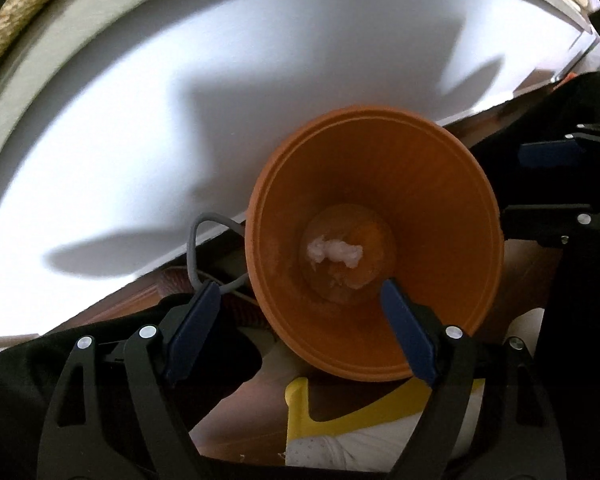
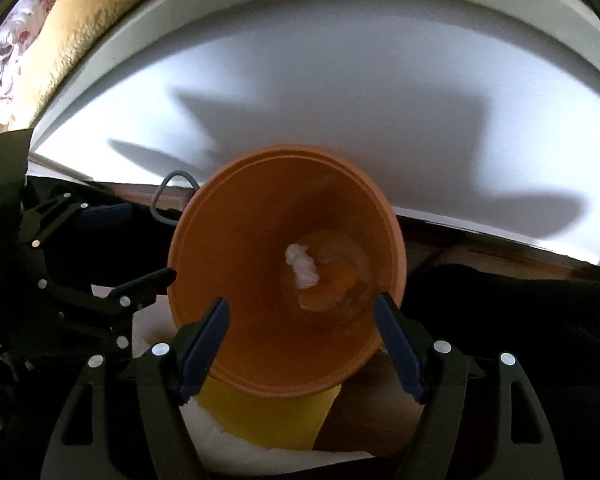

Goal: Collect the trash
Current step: 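Lower bag and tissue into the orange bucket and open both tools, then grasp the brown cup with white tissue using the right tool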

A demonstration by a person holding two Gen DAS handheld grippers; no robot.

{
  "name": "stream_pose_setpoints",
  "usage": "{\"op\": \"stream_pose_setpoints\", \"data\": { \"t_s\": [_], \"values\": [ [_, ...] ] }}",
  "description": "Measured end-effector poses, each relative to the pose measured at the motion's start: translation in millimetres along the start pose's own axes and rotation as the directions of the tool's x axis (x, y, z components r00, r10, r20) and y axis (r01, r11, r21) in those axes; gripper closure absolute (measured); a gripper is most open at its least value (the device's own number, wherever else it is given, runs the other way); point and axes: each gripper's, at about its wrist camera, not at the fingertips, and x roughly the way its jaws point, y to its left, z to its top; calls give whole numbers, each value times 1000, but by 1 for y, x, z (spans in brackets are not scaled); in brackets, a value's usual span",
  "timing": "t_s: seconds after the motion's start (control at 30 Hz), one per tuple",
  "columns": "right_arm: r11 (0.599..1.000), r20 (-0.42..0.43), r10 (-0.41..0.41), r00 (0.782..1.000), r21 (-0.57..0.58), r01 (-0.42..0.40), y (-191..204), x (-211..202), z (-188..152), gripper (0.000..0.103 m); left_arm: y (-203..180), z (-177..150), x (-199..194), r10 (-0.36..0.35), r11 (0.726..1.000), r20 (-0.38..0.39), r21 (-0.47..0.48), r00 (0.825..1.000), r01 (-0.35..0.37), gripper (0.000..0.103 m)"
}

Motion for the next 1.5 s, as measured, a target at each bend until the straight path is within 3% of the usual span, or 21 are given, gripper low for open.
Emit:
{"op": "stream_pose_setpoints", "data": {
  "t_s": [0.2, 0.43, 0.57, 0.73, 1.0, 1.17, 1.37, 1.43, 1.5],
  "values": [
    [1000, 43, -19, 999, -12, 20, -8, -15, -14, 30, 6, -5, -16, 10, 1000, 52, -10, 999, -10, 22],
    [996, 189, -30, 982, -75, 45, 9, -81, -6, 30, -5, -1, -65, 62, 997, 186, 29, 981, -68, 22],
    [991, 291, -34, 956, -114, 70, 16, -128, 7, 30, 1, 5, -108, 45, 999, 292, 10, 955, -50, 22],
    [988, 412, -40, 910, -119, 97, 16, -167, 47, 28, 16, 27, -154, 56, 998, 414, -40, 908, -43, 22],
    [993, 495, -71, 866, -49, 109, 8, -163, 135, 28, 61, 69, -175, 98, 987, 470, -158, 877, -25, 22],
    [993, 485, -102, 869, 1, 116, 2, -137, 178, 28, 71, 84, -176, 110, 983, 466, -181, 878, -27, 22],
    [991, 465, -130, 876, 29, 132, -1, -117, 205, 28, 81, 105, -171, 105, 983, 460, -181, 882, -23, 22],
    [991, 463, -133, 876, 34, 133, -3, -114, 210, 36, 82, 115, -170, 110, 984, 466, -176, 878, -30, 22],
    [988, 456, -153, 877, 48, 147, -7, -110, 213, 66, 84, 128, -169, 100, 987, 479, -162, 872, -24, 22]
  ]
}}
